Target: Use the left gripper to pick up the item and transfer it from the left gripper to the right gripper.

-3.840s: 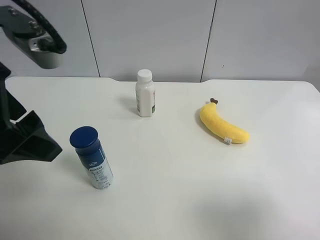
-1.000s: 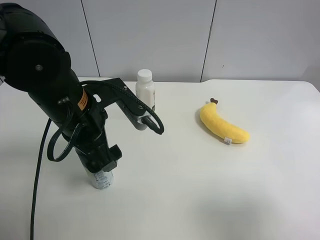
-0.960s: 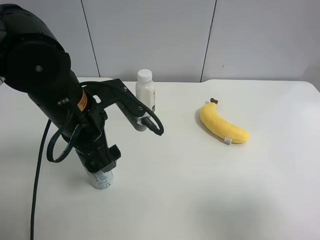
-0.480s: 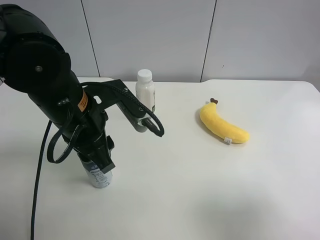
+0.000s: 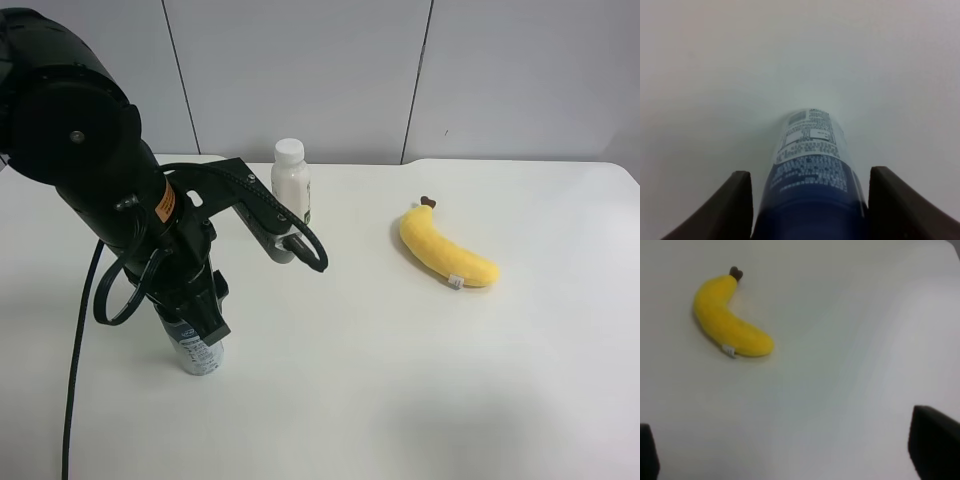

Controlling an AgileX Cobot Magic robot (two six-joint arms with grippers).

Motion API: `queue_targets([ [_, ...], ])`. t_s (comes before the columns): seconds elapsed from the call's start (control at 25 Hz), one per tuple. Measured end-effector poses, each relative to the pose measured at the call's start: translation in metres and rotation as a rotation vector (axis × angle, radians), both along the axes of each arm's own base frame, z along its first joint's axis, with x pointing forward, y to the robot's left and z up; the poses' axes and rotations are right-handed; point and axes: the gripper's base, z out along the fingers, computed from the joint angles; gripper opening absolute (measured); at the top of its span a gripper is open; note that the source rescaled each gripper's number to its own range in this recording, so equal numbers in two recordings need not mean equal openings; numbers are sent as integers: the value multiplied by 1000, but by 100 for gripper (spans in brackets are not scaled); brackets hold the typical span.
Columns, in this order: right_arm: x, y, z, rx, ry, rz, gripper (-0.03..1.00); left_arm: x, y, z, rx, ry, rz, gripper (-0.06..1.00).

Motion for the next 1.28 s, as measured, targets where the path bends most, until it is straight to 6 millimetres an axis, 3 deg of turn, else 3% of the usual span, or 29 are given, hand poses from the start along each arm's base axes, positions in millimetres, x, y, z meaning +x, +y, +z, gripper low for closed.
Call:
queue_targets([
  [0.16,0,0,0,0,0,0,100,-1,1,6,-2,-3,3,0],
  [0.52,0,0,0,0,0,0,100,1,-6,55,-19,52,58,0],
  [0.76,0,0,0,0,0,0,100,2,-17,85,-125,79,88,0],
  [1.28,0,0,0,0,0,0,100,-6,-28,94,-259,198,162,0],
])
